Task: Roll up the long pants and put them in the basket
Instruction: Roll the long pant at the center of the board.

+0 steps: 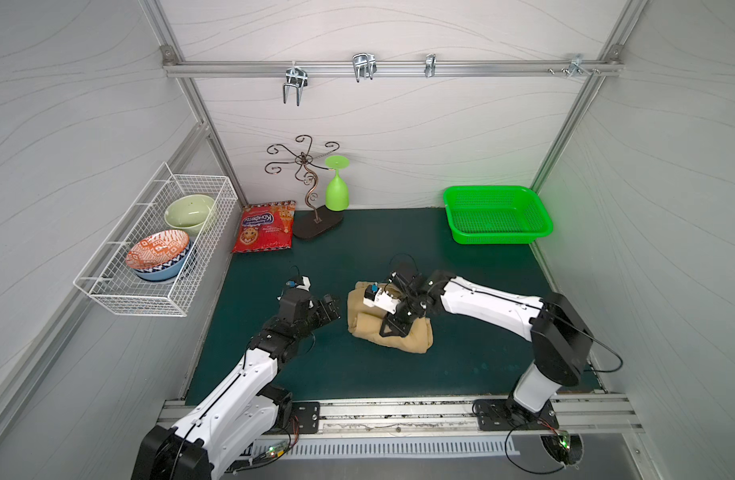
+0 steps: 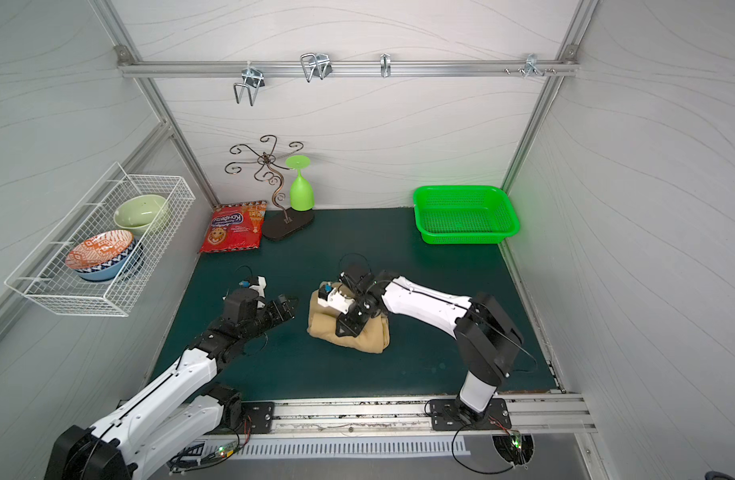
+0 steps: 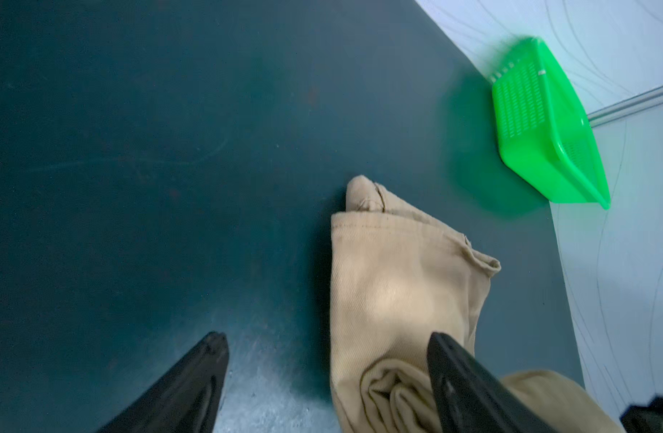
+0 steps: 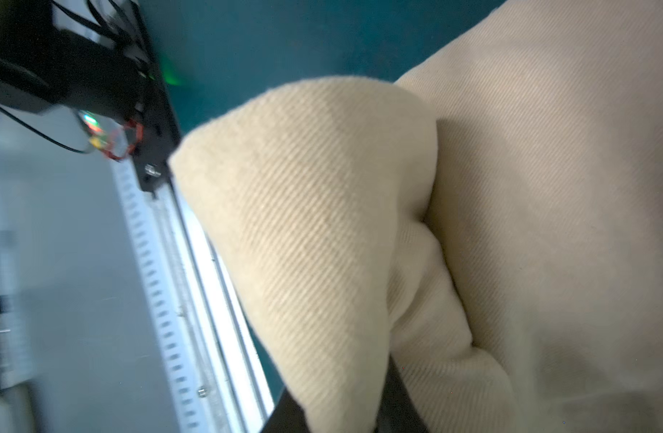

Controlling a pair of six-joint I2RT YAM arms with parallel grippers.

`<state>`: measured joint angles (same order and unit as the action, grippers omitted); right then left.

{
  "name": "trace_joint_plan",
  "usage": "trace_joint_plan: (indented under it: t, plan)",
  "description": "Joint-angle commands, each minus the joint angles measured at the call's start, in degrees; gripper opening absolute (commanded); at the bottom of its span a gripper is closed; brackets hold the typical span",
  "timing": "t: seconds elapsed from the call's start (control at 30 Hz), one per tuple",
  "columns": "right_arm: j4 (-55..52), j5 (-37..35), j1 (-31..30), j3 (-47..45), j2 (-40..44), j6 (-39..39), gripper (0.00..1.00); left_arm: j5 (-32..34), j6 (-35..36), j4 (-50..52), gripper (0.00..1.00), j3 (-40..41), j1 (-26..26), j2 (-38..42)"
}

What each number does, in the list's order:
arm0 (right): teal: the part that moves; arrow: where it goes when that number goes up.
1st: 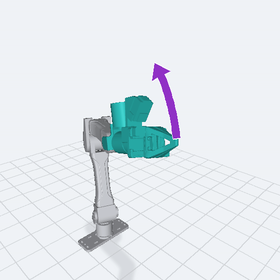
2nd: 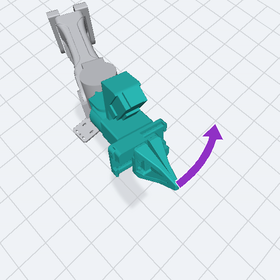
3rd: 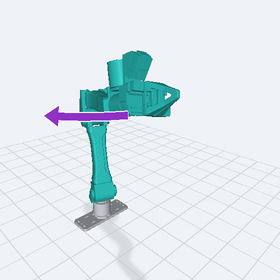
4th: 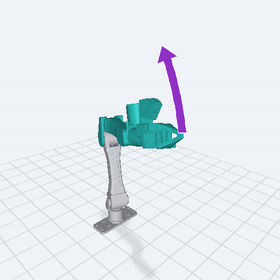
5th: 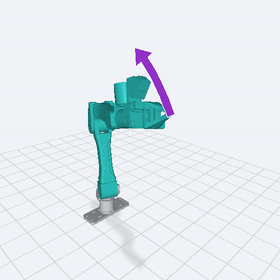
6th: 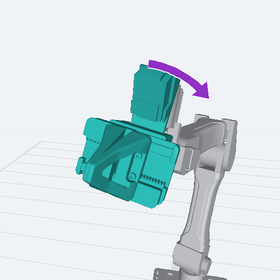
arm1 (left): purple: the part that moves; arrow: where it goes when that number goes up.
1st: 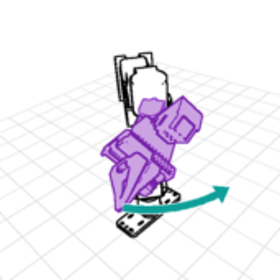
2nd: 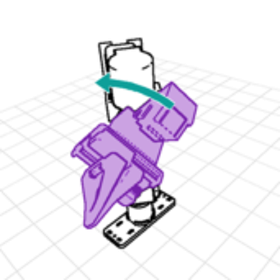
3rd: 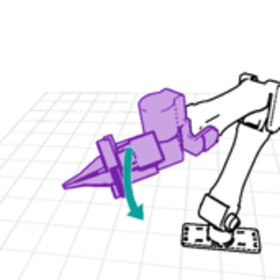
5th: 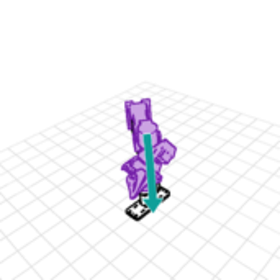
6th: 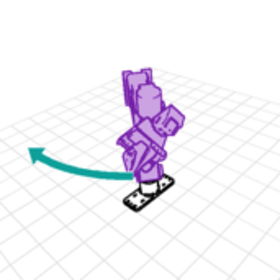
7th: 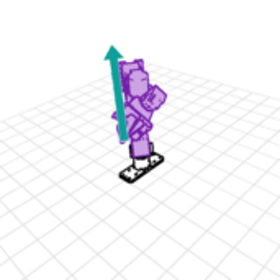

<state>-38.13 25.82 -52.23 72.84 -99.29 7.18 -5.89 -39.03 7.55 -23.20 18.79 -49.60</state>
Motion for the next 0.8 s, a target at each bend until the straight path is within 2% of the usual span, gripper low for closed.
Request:
trace_joint_plan:
  t: [0.0,0.13,0.3,0.37,0.47,0.6,0.67,0.73,0.77]
  plan:
    - [-10.3,12.9,2.9,5.6,-6.4,-0.4,0.0,-4.4,2.8,-3.7,0.84,-0.9,-0.2,0.8]
    - [-12.7,18.3,7.7,13.5,-17.8,0.6,0.0,-11.1,3.8,-8.3,0.77,-0.6,0.1,3.5]
    - [-12.7,16.6,9.1,19.5,-25.7,1.1,0.0,-12.3,4.0,-15.0,0.76,0.7,3.6,4.4]
    - [-11.4,16.7,9.6,19.6,-27.4,0.7,0.0,-12.5,5.4,-17.3,0.75,-0.1,5.8,0.7]
    - [-9.2,16.7,10.4,19.2,-28.9,0.0,0.0,-10.3,7.5,-21.0,0.74,-2.0,9.5,-9.0]
    - [-7.3,16.7,11.1,18.0,-29.1,-0.5,0.04,-7.7,6.8,-27.2,0.72,-3.9,9.6,-22.8]
    - [-5.1,17.0,11.2,16.4,-27.8,-1.0,0.13,-4.3,7.8,-26.1,0.71,-6.4,9.6,-28.2]
    - [-1.5,16.7,11.1,13.2,-25.1,-1.9,0.27,-1.1,8.7,-24.3,0.69,-8.8,9.6,-32.8]
    - [0.2,16.1,10.9,11.3,-23.3,-2.5,0.31,0.3,8.6,-23.3,0.68,-9.6,9.6,-34.4]
